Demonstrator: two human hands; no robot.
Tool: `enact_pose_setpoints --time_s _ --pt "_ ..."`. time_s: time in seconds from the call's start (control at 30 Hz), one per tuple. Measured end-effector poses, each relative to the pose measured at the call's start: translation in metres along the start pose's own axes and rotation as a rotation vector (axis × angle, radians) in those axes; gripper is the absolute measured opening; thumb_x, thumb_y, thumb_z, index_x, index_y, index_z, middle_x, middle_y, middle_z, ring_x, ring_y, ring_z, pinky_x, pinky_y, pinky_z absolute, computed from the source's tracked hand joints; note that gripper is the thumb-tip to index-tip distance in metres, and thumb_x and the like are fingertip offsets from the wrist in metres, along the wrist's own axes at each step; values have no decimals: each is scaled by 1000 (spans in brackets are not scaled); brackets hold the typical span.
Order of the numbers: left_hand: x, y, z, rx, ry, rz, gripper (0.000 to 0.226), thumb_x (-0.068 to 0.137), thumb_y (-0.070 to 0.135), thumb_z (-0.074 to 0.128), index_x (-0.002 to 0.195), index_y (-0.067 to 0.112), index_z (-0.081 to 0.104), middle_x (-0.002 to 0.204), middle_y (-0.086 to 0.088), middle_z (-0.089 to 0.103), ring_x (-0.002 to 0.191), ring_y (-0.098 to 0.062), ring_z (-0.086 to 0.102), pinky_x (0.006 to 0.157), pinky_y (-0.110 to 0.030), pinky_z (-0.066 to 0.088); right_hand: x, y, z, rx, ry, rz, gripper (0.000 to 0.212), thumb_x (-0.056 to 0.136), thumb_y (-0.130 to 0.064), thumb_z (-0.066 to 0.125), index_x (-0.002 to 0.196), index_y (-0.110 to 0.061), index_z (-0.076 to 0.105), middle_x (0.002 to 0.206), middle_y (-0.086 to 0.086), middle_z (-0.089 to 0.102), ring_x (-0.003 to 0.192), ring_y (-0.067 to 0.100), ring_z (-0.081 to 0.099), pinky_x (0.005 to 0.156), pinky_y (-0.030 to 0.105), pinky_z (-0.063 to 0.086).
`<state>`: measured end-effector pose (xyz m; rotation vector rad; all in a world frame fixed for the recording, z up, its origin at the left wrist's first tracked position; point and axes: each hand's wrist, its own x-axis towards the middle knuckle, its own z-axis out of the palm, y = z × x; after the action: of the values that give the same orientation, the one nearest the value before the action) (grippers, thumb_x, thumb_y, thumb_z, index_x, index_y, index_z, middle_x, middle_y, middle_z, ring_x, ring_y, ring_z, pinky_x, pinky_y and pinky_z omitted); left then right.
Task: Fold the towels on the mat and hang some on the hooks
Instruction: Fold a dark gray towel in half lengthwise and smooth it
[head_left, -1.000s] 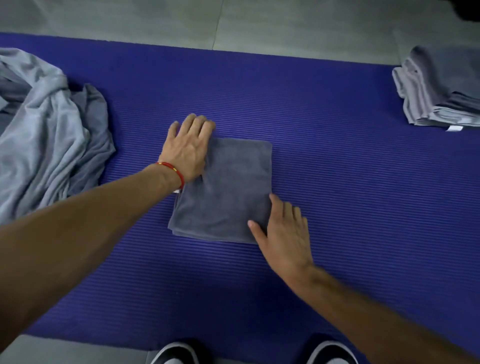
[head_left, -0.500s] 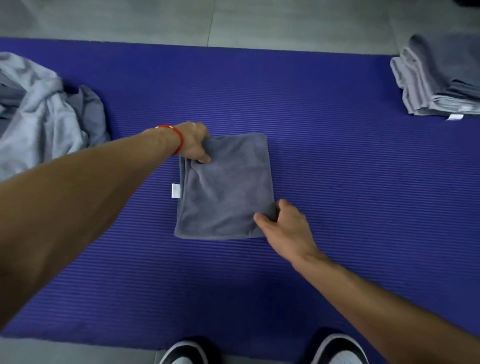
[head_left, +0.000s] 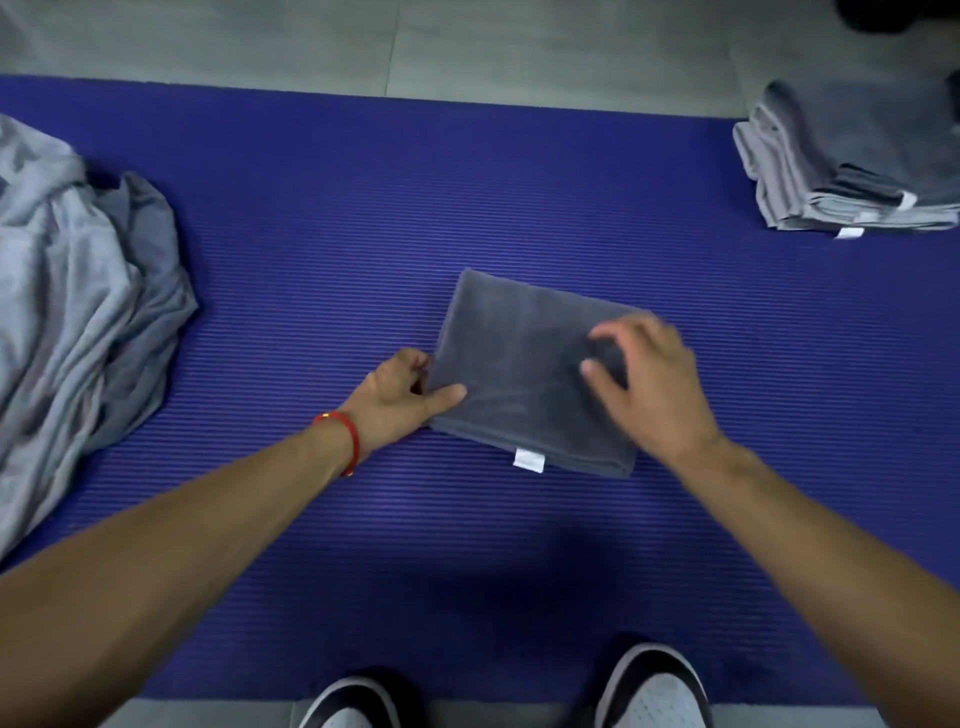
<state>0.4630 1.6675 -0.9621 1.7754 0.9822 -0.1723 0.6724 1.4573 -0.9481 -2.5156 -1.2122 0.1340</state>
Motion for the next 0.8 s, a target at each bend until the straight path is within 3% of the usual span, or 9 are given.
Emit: enact_pose_setpoints --time_s 0.07,0.13,0.23,0.33,0.4,0.5,0.6,0.67,0.8 --pt "-6 -1 -3 -15 -22 16 50 89 48 72 127 24 50 108 5 71 98 -11 69 95 -39 55 -32 -13 8 -24 -58 -258 37 92 -43 68 124 -25 64 135 1 54 123 26 51 98 46 42" --pt "-7 -3 -5 9 -48 31 54 89 49 70 133 29 45 108 6 72 98 -12 69 95 -41 55 -55 -8 19 -48 -117 -341 33 95 -36 65 125 -24 64 140 0 51 128 23 48 102 42 39" --pt "-9 -5 -2 51 -58 44 64 85 47 76 137 30 43 110 7 70 99 -11 69 96 -40 55 -74 14 25 86 -51 -165 17 96 -23 63 112 -22 67 135 -3 52 122 20 49 103 43 44" --pt "-6 0 4 80 -29 32 67 82 39 81 138 26 46 110 8 69 101 -11 67 96 -37 55 -74 24 21 87 35 9 9 92 -27 67 97 -20 66 119 -5 53 106 17 53 95 41 51" --pt "-1 9 5 66 -3 -17 57 81 36 81 131 22 55 107 7 70 98 -11 67 92 -33 55 -65 23 22 169 45 254 28 89 -42 71 103 -20 61 109 -6 54 97 17 57 88 37 52" --pt "9 22 1 -7 -14 -89 43 81 46 80 113 19 70 103 5 74 96 -13 70 89 -31 56 -50 15 23 97 -16 496 55 84 -68 61 103 -17 61 100 1 63 99 28 60 84 47 54" --pt "14 34 -4 -206 -77 -193 43 80 31 84 116 10 70 107 -3 76 98 -20 73 91 -36 59 -43 2 27 85 -164 629 60 87 -65 64 110 -10 61 115 10 57 114 32 52 95 50 49" --pt "13 46 -8 -341 -137 -240 42 81 16 82 119 3 68 107 -9 77 98 -24 74 88 -36 59 -39 -4 28 253 -182 700 53 85 -61 69 107 -13 60 114 6 60 113 28 56 96 47 51" --pt "-2 78 -14 -455 -204 -205 32 85 10 76 115 2 70 106 -13 77 93 -21 75 73 -28 62 -39 -8 9 765 -107 826 32 88 -40 76 104 -16 64 95 -2 73 87 16 71 69 27 55"
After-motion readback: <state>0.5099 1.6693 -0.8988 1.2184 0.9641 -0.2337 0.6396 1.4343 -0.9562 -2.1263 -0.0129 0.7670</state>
